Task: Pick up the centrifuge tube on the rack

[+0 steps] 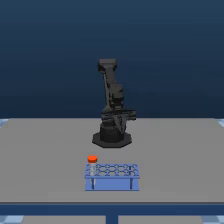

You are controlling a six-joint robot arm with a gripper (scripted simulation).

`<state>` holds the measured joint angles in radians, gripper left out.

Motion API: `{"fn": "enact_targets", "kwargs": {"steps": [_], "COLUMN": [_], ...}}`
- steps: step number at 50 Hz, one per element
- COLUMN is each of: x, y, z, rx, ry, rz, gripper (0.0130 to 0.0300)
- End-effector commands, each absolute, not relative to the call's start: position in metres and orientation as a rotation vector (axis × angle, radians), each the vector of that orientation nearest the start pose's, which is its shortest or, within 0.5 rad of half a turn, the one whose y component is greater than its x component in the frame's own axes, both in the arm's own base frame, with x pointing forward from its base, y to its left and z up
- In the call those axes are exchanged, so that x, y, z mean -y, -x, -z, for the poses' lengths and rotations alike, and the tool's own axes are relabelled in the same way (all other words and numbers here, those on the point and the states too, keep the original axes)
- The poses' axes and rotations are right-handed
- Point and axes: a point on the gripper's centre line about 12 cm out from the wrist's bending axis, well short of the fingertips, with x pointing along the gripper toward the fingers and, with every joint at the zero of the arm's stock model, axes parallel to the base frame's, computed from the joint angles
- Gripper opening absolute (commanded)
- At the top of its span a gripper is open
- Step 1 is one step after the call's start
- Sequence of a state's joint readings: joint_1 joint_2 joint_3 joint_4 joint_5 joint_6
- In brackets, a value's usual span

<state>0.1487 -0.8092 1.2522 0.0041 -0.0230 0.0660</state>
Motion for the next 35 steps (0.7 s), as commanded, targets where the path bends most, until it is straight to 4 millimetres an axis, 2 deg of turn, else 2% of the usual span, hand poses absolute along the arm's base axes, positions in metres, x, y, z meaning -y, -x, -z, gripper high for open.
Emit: {"fn": "enact_targets", "kwargs": {"steps": [1,35], "x": [-0.0301,-0.0296], "y": [-0.2007,-0.2012], "z": [-0.2003,-0.2005], "rx": [-0.424,-0.423], "ry": [-0.038,-0.037], "rz": [-0.132,-0.13], "gripper": [0.03,0.03]}}
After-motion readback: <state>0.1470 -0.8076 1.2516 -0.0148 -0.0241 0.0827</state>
